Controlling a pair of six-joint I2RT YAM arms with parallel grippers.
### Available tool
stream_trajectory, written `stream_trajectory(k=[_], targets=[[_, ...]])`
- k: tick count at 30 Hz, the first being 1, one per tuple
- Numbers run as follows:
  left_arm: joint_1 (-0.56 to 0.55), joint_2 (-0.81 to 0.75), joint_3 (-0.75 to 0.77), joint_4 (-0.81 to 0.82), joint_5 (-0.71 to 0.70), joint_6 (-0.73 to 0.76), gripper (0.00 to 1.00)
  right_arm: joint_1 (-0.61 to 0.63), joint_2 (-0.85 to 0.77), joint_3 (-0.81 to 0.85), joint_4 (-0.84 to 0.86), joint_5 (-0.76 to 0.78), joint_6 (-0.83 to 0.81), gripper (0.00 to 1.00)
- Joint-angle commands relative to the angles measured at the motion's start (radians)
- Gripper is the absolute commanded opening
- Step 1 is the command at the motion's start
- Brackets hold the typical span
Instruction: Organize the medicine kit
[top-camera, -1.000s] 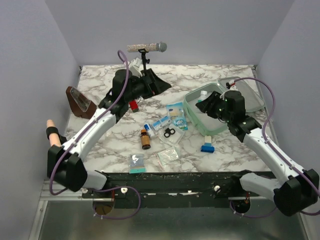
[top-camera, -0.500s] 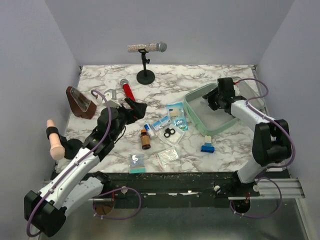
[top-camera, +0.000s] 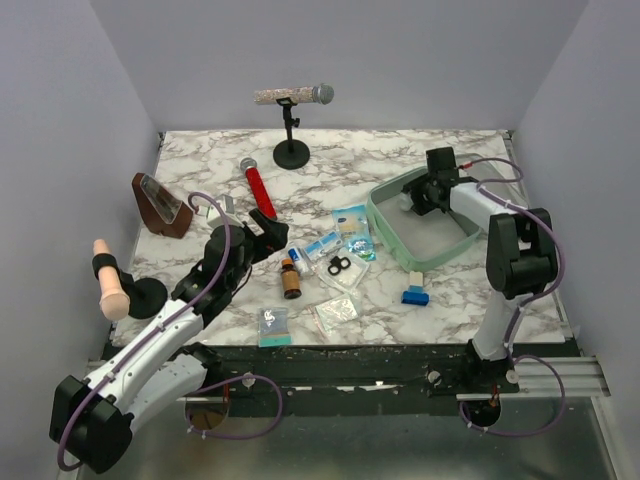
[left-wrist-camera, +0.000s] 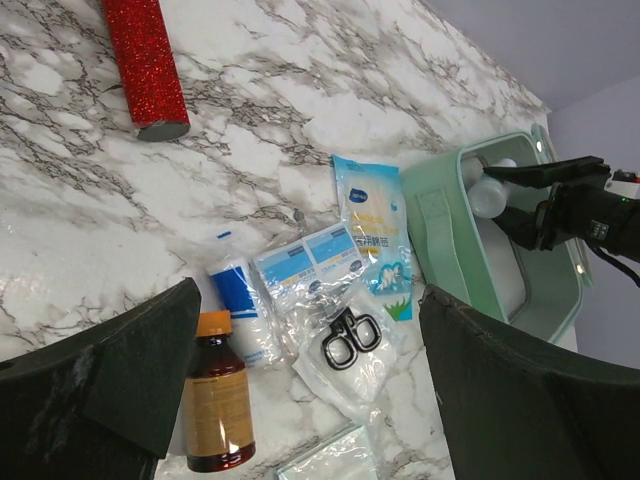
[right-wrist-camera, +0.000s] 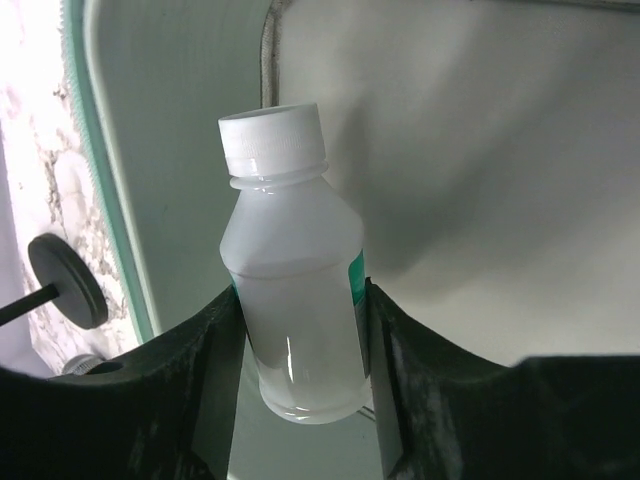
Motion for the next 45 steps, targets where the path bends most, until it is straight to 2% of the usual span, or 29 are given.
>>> stream_trajectory(k=[1,3,9,14,17,19,23,28,33,36,45], targets=[[-0.008,-0.024,-0.012,-0.025,-0.039,-0.012,0.99,0.000,0.058,0.069,-0.035,-0.013,0.060,0.62],[-0.008,-0.033,-0.016,-0.030,-0.047,-0.003,0.99,0.001,0.074,0.087,-0.040,-0.022,0.052,0.69],[-0.008,-0.015,-0.006,-0.045,-0.044,0.009,0.99,0.001,0.045,0.113,-0.054,-0.028,-0.041,0.78],[-0.008,-0.005,-0.006,-0.025,-0.025,0.008,0.99,0.005,-0.030,0.086,-0.071,-0.027,-0.250,0.79],[-0.008,0.008,-0.012,-0.008,-0.010,0.000,0.99,0.012,-0.060,0.043,-0.063,-0.054,-0.386,0.66],[-0.006,0.025,-0.016,0.006,0.007,-0.005,0.98,0.021,-0.072,0.008,-0.051,-0.061,-0.446,0.51],[-0.009,0.054,-0.020,0.013,0.033,-0.020,0.98,0.075,-0.086,-0.054,0.001,-0.059,-0.572,0.31],[-0.018,0.056,-0.028,0.016,0.039,-0.029,0.97,0.132,-0.046,-0.023,0.030,-0.087,-0.614,0.11],[-0.023,0.050,-0.026,0.007,0.031,-0.029,0.96,0.167,0.017,0.046,0.017,-0.099,-0.601,0.06],[-0.023,0.048,-0.026,0.001,0.025,-0.026,0.96,0.167,0.071,0.101,-0.032,-0.010,-0.563,0.01],[-0.023,0.024,-0.026,-0.049,0.004,-0.012,0.97,0.130,0.204,0.299,-0.186,0.088,-0.514,0.01]])
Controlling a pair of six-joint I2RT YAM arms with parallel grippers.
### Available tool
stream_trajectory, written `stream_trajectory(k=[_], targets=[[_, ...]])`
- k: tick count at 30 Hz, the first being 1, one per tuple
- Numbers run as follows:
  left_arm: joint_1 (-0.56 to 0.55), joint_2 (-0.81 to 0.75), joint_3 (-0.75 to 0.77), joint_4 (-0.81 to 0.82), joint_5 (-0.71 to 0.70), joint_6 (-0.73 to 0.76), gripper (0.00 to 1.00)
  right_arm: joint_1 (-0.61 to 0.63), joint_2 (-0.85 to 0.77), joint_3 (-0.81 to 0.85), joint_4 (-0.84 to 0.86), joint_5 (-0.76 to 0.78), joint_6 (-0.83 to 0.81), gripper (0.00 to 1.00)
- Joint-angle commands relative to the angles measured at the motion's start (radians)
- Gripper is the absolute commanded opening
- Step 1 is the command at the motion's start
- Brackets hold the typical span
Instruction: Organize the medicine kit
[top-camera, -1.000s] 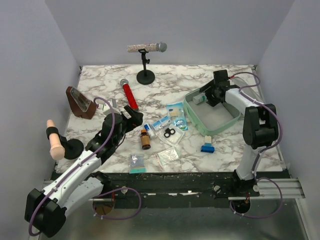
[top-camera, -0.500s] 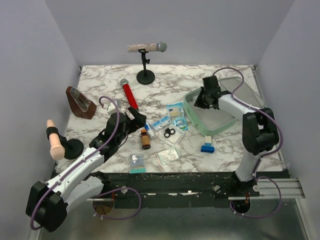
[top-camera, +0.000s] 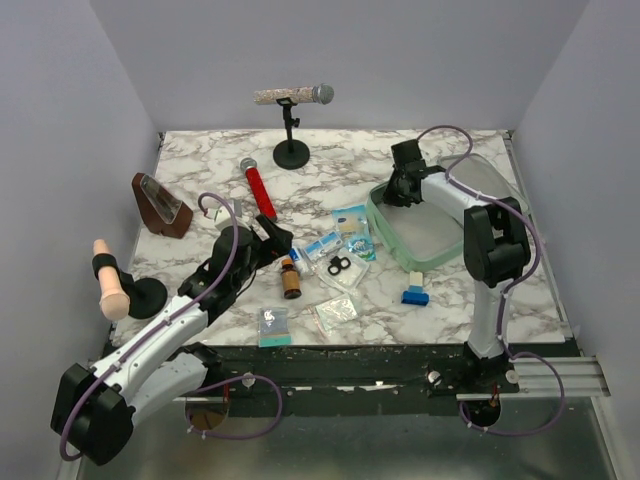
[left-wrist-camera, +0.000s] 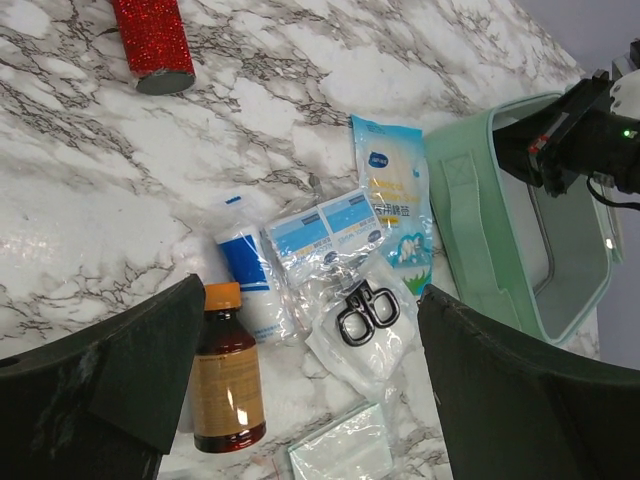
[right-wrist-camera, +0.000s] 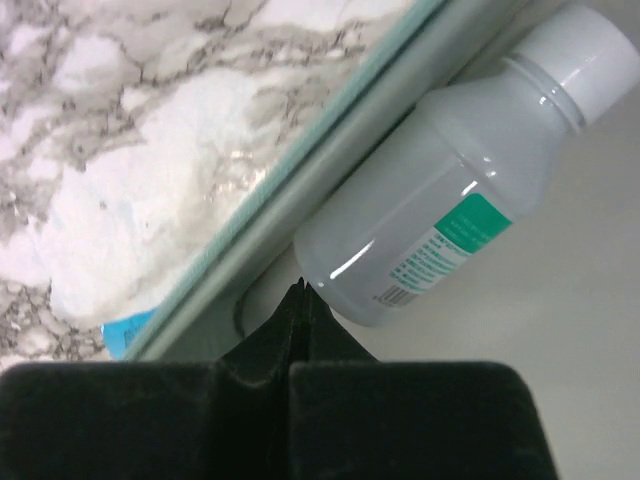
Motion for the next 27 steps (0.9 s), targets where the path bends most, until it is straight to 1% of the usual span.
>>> stream_trajectory(k=[1,8,12,15,17,19,20,22,24,27], targets=[[-0.004,-0.041,-0.012,-0.050,-0.024,0.012,0.97,-0.023,0.063,0.124,-0.119,0.088,0.024,0.01],[-0.004,-0.089,-0.044,-0.091,-0.053,0.011,0.98,-0.048,0.071,0.171,-0.134,0.099,0.016,0.01],[-0.004,-0.073,-0.043,-0.134,-0.064,0.003,0.99,-0.048,0.004,0.123,-0.094,0.086,0.012,0.05],[-0.002,-0.029,-0.026,-0.194,-0.082,-0.018,0.99,-0.038,-0.117,0.032,-0.027,0.073,-0.005,0.16],[-0.001,0.022,-0.011,-0.211,-0.077,-0.023,0.99,-0.026,-0.209,-0.044,0.019,0.064,-0.023,0.28],[0.001,0.087,0.012,-0.188,-0.042,0.012,0.99,-0.008,-0.295,-0.097,0.041,0.064,-0.034,0.43],[-0.001,0.138,0.027,-0.182,-0.024,0.021,0.99,0.003,-0.338,-0.121,0.041,0.064,-0.039,0.47],[0.001,0.218,0.066,-0.172,0.011,0.043,0.99,0.026,-0.409,-0.163,0.041,0.056,-0.051,0.52],[-0.004,0.288,0.104,-0.183,0.035,0.054,0.99,0.052,-0.484,-0.207,0.029,0.055,-0.063,0.53],[-0.022,0.345,0.135,-0.208,0.044,0.077,0.93,0.072,-0.574,-0.290,0.016,0.021,-0.080,0.53]])
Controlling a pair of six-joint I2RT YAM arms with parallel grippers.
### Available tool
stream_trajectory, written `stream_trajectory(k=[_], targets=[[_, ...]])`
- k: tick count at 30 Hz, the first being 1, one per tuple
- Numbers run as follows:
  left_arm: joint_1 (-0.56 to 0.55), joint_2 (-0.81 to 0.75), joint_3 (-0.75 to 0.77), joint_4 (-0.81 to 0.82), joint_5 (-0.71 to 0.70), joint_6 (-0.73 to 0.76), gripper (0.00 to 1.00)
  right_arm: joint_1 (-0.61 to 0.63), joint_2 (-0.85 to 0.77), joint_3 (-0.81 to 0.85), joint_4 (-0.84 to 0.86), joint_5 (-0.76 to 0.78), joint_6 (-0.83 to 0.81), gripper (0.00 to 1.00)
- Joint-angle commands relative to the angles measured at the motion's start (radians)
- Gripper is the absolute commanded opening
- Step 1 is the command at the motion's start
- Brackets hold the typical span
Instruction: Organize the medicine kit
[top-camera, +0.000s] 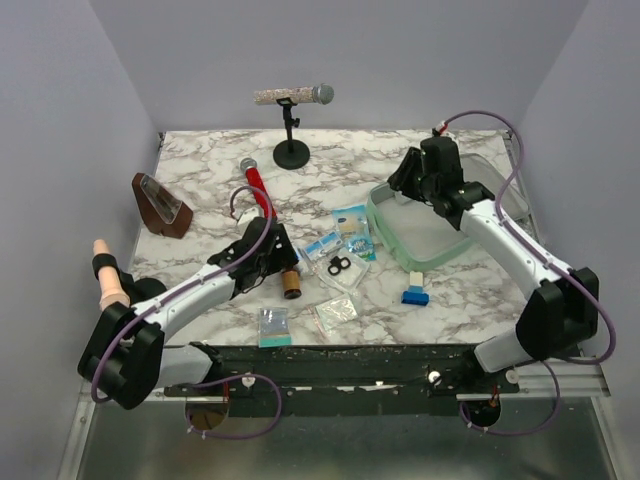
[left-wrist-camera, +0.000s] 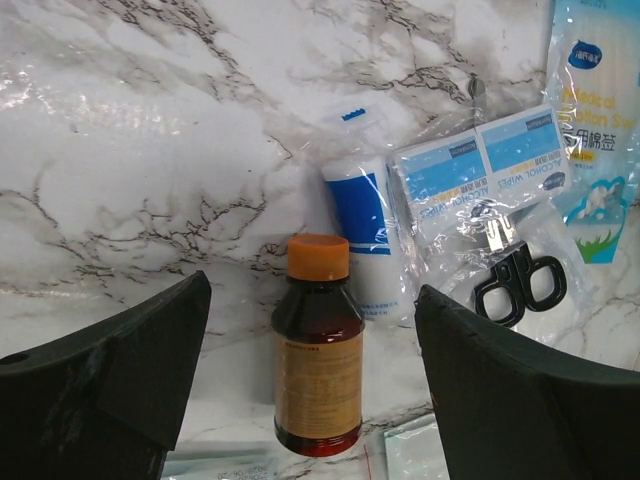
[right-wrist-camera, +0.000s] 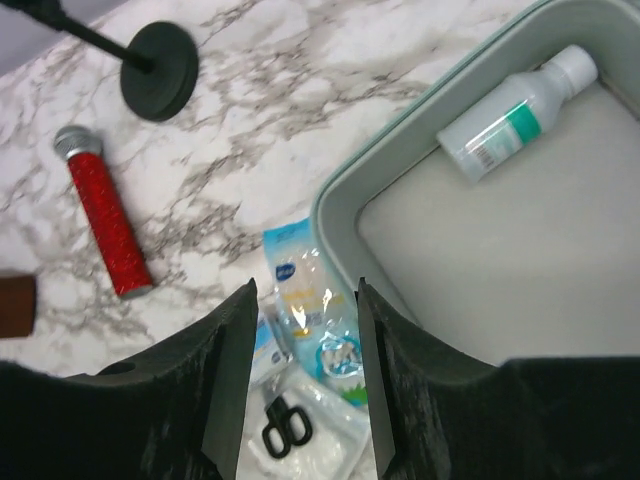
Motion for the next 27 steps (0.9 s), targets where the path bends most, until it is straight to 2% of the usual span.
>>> stream_trajectory(k=[1,4,9,20,23,27], targets=[[-0.028,0.052,0.051,-0.033,0.052,0.056,0.91,0.030,-0.109,-0.124,-0.011,-0.042,-0.039,0.54],[-0.049,0.041,0.035,-0.036,0.058,0.078,0.86,0.043,-0.196,-0.207,-0.012,-0.059,-0.053,0.54],[-0.081,0.052,0.038,-0.083,0.057,0.108,0.73,0.050,-0.293,-0.306,-0.019,-0.088,-0.064,0.54],[-0.098,0.174,0.045,-0.113,0.032,0.125,0.73,0.073,-0.345,-0.419,0.009,-0.154,-0.067,0.57],[-0.100,0.199,0.058,-0.111,0.040,0.133,0.63,0.081,-0.353,-0.426,0.008,-0.188,-0.070,0.57],[-0.104,0.150,0.055,-0.099,0.054,0.142,0.42,0.081,-0.376,-0.434,-0.003,-0.196,-0.077,0.57]])
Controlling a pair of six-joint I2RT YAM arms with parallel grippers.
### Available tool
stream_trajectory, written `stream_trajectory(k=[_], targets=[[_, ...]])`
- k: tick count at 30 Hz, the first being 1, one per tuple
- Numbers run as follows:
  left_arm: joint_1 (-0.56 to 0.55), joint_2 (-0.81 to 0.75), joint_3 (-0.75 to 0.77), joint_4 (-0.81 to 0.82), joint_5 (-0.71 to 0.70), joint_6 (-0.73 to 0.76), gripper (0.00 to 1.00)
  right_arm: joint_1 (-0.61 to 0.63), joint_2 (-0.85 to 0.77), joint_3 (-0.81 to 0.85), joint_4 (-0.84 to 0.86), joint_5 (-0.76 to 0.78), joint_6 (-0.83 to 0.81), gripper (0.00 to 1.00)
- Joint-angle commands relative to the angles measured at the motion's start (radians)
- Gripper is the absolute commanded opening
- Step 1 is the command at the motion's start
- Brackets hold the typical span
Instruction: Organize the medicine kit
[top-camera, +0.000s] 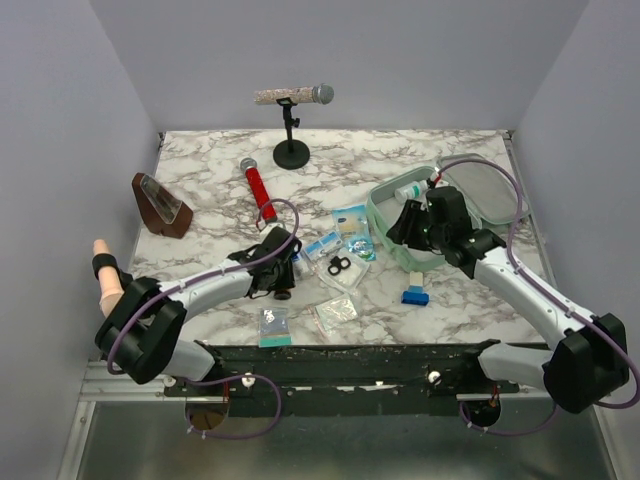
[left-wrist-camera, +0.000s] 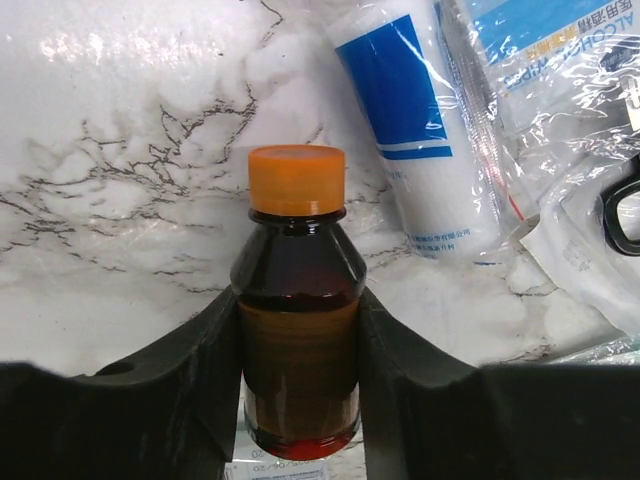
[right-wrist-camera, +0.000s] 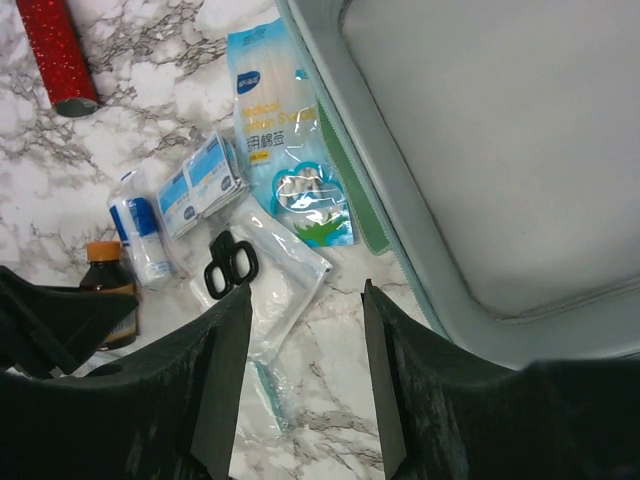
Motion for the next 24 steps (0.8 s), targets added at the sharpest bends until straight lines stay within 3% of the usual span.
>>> stream_trajectory(k=[1,5,11,17,24], targets=[[-0.012,-0.059,0.011,-0.011,0.011,0.024,0.38,0.008,-0.049,-0.014,-0.005,-0.039,-0.029,0.57],[-0.025,-0.215,0.011,-0.003,0.023,0.064,0.29,0.007,-0.093,-0.017,-0.025,-0.013,-0.052,0.58],[-0.038,-0.304,0.129,0.054,0.152,0.188,0.26,0.007,-0.060,-0.024,-0.068,0.251,-0.028,0.58],[-0.046,-0.171,0.312,0.152,0.324,0.277,0.27,0.005,0.118,0.033,-0.103,0.323,-0.043,0.58],[-0.077,0.082,0.560,0.170,0.453,0.414,0.29,0.007,0.154,-0.036,-0.057,0.215,-0.057,0.57]])
